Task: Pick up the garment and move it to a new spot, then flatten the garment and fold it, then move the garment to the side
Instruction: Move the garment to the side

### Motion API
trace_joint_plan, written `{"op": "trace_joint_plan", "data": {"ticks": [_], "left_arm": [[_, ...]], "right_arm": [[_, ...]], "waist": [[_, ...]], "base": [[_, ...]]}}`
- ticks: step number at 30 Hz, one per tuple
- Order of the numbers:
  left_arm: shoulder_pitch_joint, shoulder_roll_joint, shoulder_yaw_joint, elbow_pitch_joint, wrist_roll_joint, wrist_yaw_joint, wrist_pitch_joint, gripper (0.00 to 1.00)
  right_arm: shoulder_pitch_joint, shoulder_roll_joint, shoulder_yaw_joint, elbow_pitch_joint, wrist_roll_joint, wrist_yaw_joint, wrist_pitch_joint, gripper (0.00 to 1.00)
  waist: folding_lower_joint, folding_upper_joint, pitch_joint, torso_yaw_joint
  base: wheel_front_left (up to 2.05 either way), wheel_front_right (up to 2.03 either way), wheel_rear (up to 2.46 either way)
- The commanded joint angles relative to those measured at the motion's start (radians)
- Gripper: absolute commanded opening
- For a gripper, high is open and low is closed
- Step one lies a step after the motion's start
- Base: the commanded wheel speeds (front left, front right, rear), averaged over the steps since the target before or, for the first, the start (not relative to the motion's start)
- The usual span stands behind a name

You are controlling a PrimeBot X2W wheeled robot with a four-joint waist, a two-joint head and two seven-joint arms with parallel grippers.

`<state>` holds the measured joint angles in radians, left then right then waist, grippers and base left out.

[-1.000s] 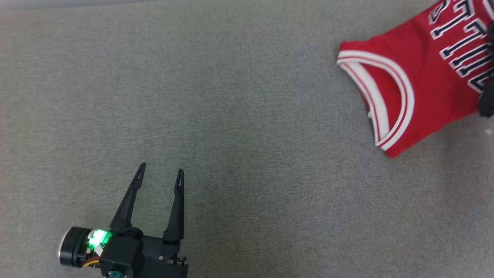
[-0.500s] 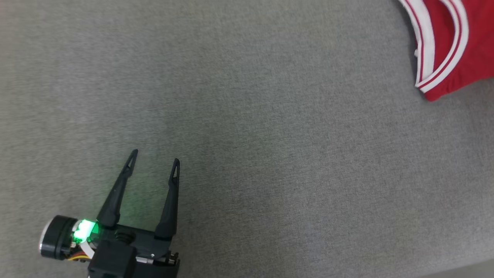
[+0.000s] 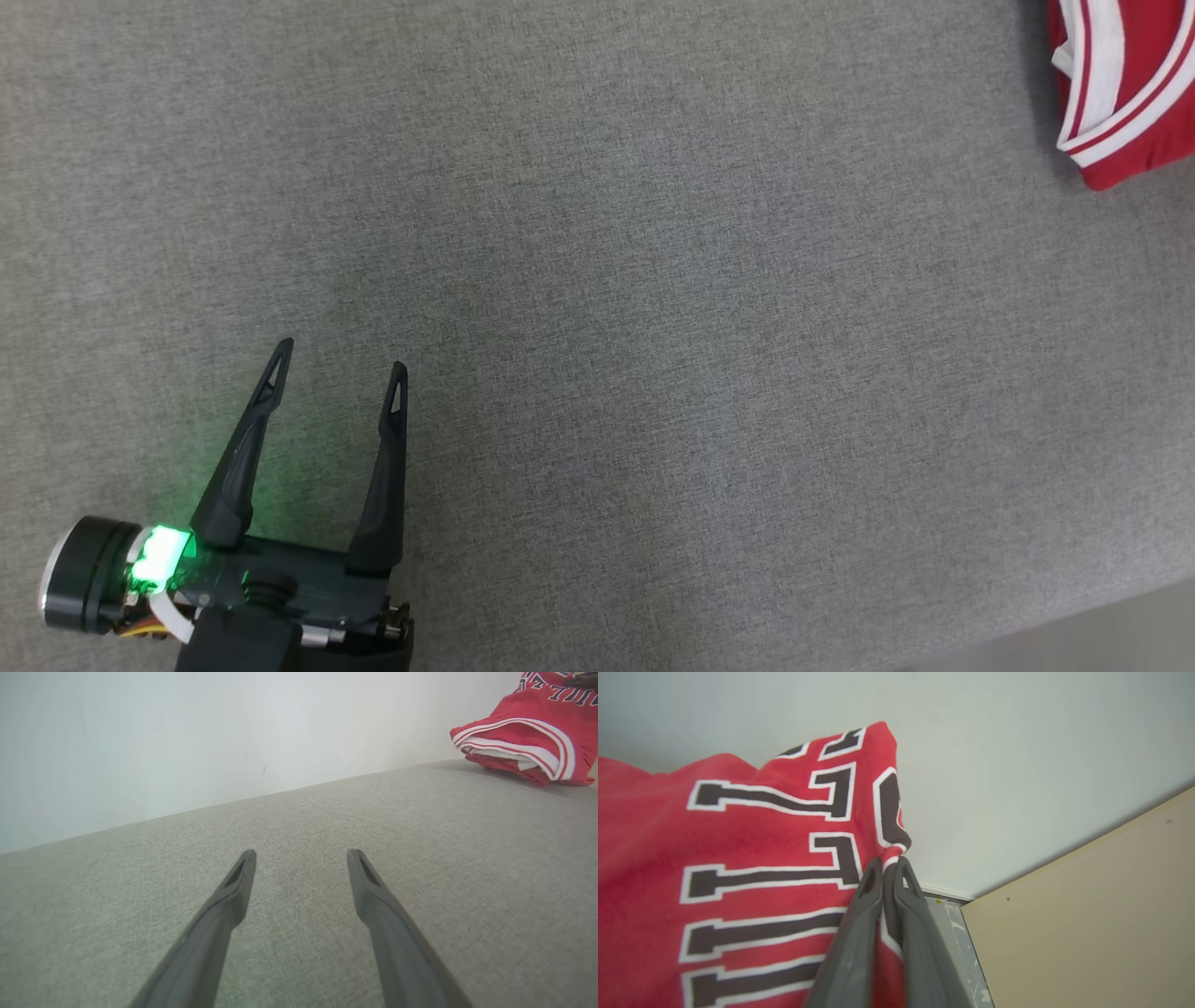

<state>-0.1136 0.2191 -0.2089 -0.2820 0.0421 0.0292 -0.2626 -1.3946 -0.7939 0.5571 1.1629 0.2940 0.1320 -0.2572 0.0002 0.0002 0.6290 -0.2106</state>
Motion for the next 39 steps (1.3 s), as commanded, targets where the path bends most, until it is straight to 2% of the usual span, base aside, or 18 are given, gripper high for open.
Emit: {"op": "trace_joint_plan", "data": {"ticks": [1,6,18,19,20,21,22,25,31,39], "left_arm": [[0.009,0.004,0.000,-0.006,-0.002,0.005,-0.003,1.00],[0.010,0.019,-0.002,-0.028,-0.006,0.024,-0.003,1.00],[0.003,0.035,-0.014,-0.020,-0.027,0.053,-0.003,1.00],[0.001,0.036,-0.015,-0.019,-0.027,0.055,-0.003,1.00],[0.000,0.037,-0.017,-0.019,-0.027,0.056,-0.003,1.00],[-0.001,0.037,-0.018,-0.019,-0.030,0.058,-0.003,1.00],[0.000,0.037,-0.017,-0.020,-0.032,0.060,-0.003,1.00],[0.008,0.035,-0.015,-0.017,-0.038,0.067,-0.003,1.00],[0.021,0.020,-0.011,0.005,-0.062,0.072,-0.003,1.00],[0.081,-0.029,0.023,0.082,-0.102,0.067,-0.003,1.00]], "right_arm": [[-0.008,0.007,-0.006,0.000,0.001,-0.003,-0.008,0.00],[-0.019,0.023,-0.025,-0.041,-0.045,-0.003,-0.007,0.00],[-0.001,0.045,-0.098,0.004,-0.133,-0.003,-0.006,0.00],[-0.002,0.044,-0.103,0.005,-0.141,-0.003,-0.006,0.06],[0.001,0.044,-0.105,0.007,-0.147,-0.003,-0.006,0.40],[0.007,0.045,-0.106,0.011,-0.154,-0.003,-0.006,0.96],[0.010,0.045,-0.101,0.020,-0.161,-0.003,-0.006,1.00],[0.015,0.041,-0.090,0.009,-0.197,-0.003,-0.006,1.00],[0.049,0.050,-0.134,-0.016,-0.214,-0.003,-0.006,1.00],[0.171,0.083,-0.234,-0.185,-0.155,-0.003,-0.006,1.00]], "waist": [[-0.0002,-0.0002,0.002,-0.002],[-0.0002,-0.0002,0.010,-0.009],[-0.0002,-0.0002,0.004,-0.024],[-0.0002,-0.0002,0.003,-0.024],[-0.0002,-0.0002,0.002,-0.022],[-0.0002,-0.0002,0.001,-0.021],[-0.0002,-0.0002,-0.001,-0.021],[-0.0002,-0.0002,-0.013,-0.021],[-0.0002,-0.0002,-0.073,-0.016],[-0.0002,-0.0002,-0.241,0.012]], "base": [[0.00,0.00,0.00],[0.00,0.00,0.00],[0.00,0.00,0.00],[0.00,0.00,0.00],[0.00,0.00,0.00],[0.00,0.00,0.00],[0.00,0.00,0.00],[0.00,0.00,0.00],[0.00,0.00,0.00],[0.00,0.00,0.00]]}}
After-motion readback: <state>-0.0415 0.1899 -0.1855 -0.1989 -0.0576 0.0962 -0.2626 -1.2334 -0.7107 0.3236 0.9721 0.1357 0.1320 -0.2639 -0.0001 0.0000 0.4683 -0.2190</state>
